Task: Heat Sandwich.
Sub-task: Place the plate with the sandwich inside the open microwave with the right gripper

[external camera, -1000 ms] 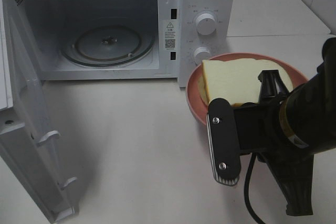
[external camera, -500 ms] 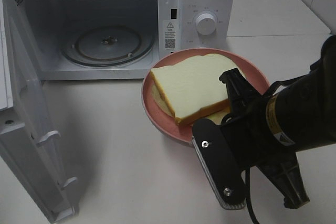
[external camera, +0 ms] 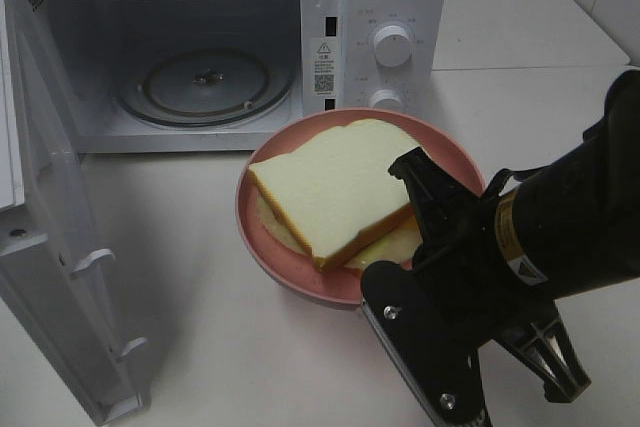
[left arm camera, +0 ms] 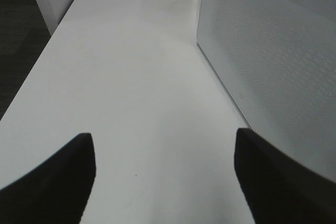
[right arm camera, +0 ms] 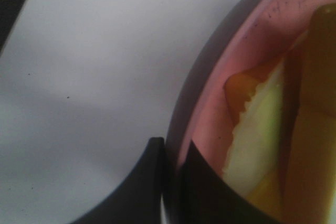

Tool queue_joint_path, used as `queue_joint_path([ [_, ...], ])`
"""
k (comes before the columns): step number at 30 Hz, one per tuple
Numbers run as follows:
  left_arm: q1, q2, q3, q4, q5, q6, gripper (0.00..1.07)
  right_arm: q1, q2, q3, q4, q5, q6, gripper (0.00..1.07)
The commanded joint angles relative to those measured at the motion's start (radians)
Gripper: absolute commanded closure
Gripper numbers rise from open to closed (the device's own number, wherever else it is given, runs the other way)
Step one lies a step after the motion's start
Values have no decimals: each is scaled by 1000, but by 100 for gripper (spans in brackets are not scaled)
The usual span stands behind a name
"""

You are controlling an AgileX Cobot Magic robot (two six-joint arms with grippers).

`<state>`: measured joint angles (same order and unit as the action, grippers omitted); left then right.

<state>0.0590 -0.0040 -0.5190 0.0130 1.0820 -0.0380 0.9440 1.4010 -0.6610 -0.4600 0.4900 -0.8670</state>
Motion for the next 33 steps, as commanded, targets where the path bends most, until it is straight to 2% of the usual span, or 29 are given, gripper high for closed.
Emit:
queue_joint_path([
  [1,-7,-4,3,0,-13,1,36,5,29,-6,-4,-16,-18,107],
  [8,-7,-4,3,0,-13,1,36,5,93,-78,-4,-21,-7,107],
  [12,-7,-4,3,0,-13,1,36,5,183,-182,-8,-26,-7,107],
  [33,-7,-4,3,0,-13,1,36,-2,468,-548,-2,-26,-15,107],
])
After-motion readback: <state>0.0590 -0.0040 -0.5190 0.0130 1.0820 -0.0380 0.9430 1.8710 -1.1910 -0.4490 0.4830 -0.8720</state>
